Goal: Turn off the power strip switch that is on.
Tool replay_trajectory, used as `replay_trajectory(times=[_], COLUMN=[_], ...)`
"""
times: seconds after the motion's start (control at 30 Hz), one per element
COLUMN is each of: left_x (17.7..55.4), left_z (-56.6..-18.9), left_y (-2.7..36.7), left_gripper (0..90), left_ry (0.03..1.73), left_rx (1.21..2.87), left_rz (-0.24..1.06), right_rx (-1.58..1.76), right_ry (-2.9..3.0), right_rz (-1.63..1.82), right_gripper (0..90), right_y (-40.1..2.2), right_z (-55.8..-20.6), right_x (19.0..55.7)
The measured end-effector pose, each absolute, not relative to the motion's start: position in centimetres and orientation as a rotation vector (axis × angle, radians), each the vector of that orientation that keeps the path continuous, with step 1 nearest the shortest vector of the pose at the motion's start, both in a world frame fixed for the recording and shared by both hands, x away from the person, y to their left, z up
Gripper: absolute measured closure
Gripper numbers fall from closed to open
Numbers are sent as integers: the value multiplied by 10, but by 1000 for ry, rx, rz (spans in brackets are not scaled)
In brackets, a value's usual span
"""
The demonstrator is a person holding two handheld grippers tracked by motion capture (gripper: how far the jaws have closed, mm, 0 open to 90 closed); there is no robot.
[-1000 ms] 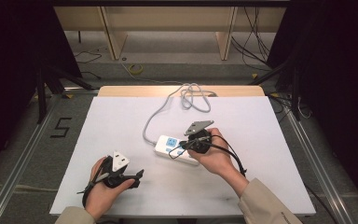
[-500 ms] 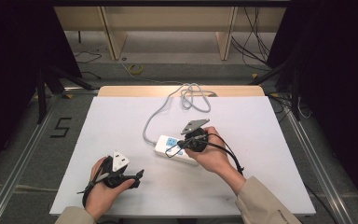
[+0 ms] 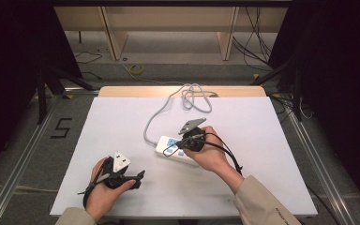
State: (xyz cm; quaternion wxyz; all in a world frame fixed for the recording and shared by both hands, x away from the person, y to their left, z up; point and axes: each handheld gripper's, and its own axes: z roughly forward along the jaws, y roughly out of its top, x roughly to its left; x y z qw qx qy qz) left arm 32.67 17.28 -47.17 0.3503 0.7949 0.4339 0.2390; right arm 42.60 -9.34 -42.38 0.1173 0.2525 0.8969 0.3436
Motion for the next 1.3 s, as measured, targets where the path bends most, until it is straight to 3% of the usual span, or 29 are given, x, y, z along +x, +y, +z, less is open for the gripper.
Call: replay_trajectory(times=[1.3], left_x=[327], left_z=[-471], left_y=[172], left_gripper=[159], left_ry=[1118], left_rx=[2059], left_rz=[618], right_rx=[717], right_ry=[2681], right_rz=[950], right_gripper=[900], right_y=[-73], right_z=[-426], right_x=[435])
